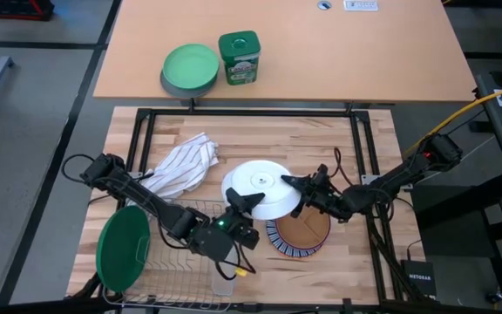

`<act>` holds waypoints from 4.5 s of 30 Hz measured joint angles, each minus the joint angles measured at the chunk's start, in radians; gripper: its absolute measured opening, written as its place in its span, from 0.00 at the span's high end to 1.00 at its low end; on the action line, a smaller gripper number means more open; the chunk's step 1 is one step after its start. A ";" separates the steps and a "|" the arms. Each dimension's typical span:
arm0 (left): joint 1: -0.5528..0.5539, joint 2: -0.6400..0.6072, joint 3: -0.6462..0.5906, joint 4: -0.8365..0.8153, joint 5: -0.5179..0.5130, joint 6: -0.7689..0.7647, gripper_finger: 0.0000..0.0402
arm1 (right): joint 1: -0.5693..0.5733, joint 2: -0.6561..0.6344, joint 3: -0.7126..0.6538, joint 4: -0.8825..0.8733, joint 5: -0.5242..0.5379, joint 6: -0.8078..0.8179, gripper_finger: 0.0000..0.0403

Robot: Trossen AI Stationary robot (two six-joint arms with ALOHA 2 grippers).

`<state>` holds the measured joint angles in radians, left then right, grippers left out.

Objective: Sort dishes
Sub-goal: Put the white plate into the dish rack

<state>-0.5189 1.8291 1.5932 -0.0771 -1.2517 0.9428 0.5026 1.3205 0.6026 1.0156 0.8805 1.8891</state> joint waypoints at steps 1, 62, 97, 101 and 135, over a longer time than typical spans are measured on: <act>-0.007 -0.002 -0.001 0.022 -0.026 -0.018 0.72 | 0.000 -0.001 0.002 0.006 -0.003 -0.008 0.84; -0.164 -0.135 0.001 -0.527 -0.306 -0.341 0.65 | -0.042 -0.005 0.004 0.103 -0.096 -0.110 0.84; -0.265 -0.238 0.002 -0.648 -0.284 -0.819 0.65 | -0.115 -0.007 0.045 0.126 -0.180 -0.361 0.84; -0.276 -0.322 0.002 -0.649 -0.219 -0.907 0.65 | -0.138 -0.007 0.169 -0.094 -0.315 -0.454 0.84; -0.259 -1.009 0.002 -1.387 0.338 -1.830 0.65 | -0.156 0.932 1.576 -0.944 -0.481 -0.427 0.84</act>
<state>-0.7780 0.8202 1.5951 -1.4638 -0.9133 -0.8867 0.3466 2.2526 2.1782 0.0721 0.3990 1.4624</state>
